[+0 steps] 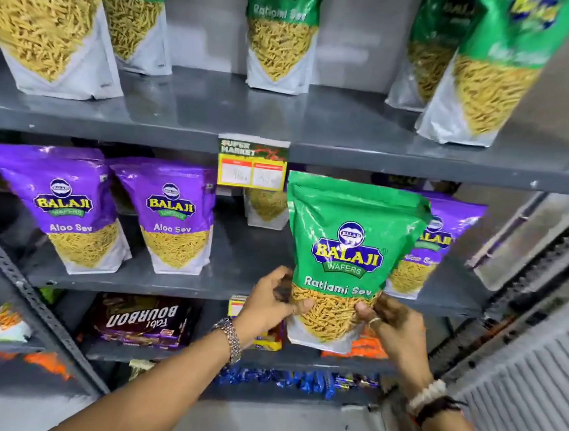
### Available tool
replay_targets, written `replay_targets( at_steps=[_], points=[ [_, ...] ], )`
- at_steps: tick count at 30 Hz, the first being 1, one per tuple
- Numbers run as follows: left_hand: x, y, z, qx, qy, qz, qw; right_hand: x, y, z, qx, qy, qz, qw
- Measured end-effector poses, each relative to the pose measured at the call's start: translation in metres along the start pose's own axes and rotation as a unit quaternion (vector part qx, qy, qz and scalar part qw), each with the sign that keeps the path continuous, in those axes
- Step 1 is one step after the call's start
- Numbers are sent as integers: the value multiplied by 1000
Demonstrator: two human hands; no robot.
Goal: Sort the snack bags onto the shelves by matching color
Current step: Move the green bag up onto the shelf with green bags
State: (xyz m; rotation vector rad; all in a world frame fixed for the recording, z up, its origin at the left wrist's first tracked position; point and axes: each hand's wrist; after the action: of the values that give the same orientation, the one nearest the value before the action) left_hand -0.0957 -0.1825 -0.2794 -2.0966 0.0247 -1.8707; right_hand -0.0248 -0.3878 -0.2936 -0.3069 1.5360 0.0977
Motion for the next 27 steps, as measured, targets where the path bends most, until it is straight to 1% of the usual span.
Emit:
replay_targets(
  at_steps=[4, 7, 11, 12, 15, 18, 20, 23, 27],
  points=[
    [51, 9, -6, 12, 61, 11, 998, -48, -31, -12, 36, -82, -15, 996],
    [94, 6, -8, 28, 127, 1, 992, -94, -46, -9, 56, -125, 5, 991],
    [156, -14, -4, 64, 205, -12, 977, -164, -44, 9, 61, -201, 47, 977],
    [169, -20, -2, 75, 219, -13, 973, -179, -40, 13, 57, -213, 60, 974],
    [204, -41, 10, 104, 256, -16, 961, -217, -28, 32, 80, -240, 64, 965],
    [224, -61, 28, 126, 263, -11, 956, -244, -15, 53, 91, -256, 69, 960],
    [232, -73, 38, 147, 252, 0, 957, -256, -2, 65, 96, -256, 70, 959],
    [233, -90, 55, 162, 231, 13, 959, -261, 17, 85, 84, -260, 69, 960],
    [224, -110, 85, 172, 213, -6, 962, -257, 42, 120, 63, -235, 68, 968]
  ],
)
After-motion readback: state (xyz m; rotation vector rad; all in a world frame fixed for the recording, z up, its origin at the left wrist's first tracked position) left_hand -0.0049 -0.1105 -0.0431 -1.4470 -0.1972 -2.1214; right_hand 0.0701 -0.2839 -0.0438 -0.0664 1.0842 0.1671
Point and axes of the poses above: each hand's wrist, its own z-axis towards the middle knuckle, its own y-axis out of the palm, x = y × z, and after that the axes turned 6 degrees about z, right-handed
